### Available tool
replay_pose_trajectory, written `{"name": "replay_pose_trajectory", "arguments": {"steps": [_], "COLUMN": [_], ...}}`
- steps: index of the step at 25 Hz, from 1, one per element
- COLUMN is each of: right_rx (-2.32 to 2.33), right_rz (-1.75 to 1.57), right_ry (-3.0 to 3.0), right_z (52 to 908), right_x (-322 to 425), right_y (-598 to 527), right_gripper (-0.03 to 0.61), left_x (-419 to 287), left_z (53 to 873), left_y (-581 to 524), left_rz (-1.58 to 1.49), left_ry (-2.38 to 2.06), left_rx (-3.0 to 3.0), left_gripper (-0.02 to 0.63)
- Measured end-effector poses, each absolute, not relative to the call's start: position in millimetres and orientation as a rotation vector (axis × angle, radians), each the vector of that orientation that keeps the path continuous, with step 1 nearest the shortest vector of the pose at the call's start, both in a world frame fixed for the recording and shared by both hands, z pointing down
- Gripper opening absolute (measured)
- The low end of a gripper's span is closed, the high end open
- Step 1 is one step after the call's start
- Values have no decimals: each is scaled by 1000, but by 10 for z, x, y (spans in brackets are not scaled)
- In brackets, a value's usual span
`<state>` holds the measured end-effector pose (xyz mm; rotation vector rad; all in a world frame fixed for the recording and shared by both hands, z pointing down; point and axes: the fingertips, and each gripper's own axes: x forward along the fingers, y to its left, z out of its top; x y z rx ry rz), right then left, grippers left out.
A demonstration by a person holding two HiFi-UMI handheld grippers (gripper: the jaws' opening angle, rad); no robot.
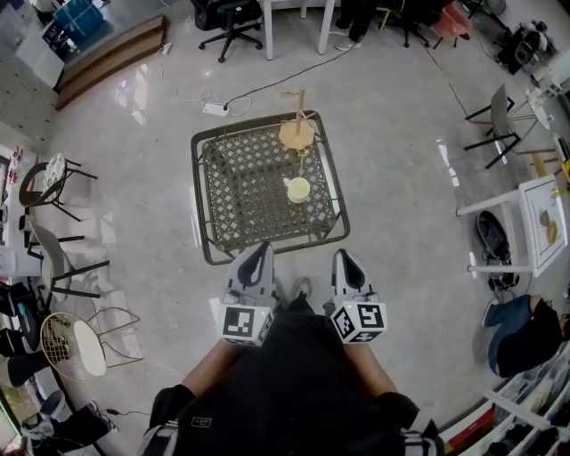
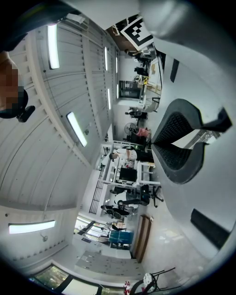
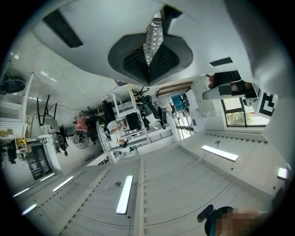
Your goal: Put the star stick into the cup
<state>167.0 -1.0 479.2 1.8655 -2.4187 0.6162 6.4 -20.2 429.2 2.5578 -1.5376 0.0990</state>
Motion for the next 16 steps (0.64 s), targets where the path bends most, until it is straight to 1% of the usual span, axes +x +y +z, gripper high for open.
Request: {"name": "replay_pose_trajectory", "arguments": {"steps": [16], "right_rx": [1884], "right_rz": [622], "right_ry": [-2404], "right_z": [4761], "right_x": [1621], "right_y": [-13], "right_gripper": [11], "left_x": [29], "left_z": [4272], "left_y": [-237], "left_rz": [102], "left_ry": [-1511], "left_rx": [2576], "left_gripper": [17]}}
